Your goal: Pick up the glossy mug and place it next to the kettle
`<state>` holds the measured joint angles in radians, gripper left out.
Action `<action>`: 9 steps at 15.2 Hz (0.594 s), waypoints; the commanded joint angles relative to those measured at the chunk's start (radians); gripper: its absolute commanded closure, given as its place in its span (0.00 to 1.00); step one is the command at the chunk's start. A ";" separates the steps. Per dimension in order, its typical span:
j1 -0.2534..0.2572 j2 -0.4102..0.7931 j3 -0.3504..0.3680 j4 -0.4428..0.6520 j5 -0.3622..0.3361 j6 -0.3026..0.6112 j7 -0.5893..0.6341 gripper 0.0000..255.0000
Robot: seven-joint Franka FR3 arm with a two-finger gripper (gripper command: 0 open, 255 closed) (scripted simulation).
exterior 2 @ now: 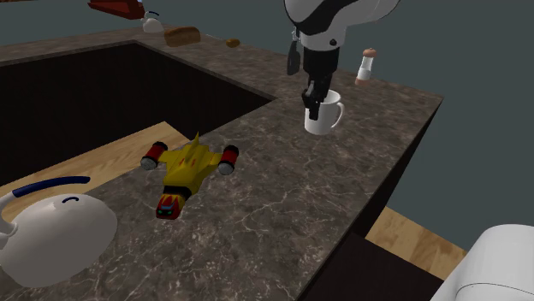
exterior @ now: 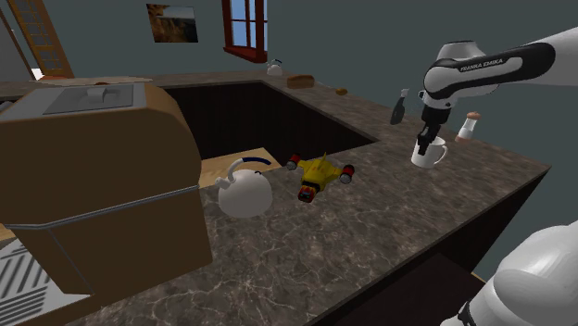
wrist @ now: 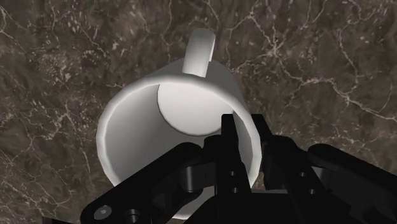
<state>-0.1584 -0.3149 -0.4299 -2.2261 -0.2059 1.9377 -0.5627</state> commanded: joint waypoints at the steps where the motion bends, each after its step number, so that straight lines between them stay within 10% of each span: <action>1: 0.001 -0.003 0.003 0.026 0.002 -0.029 -0.003 1.00; 9: 0.005 -0.014 0.014 0.124 0.007 -0.137 -0.008 1.00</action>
<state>-0.1542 -0.3246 -0.4181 -2.1148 -0.1986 1.8171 -0.5715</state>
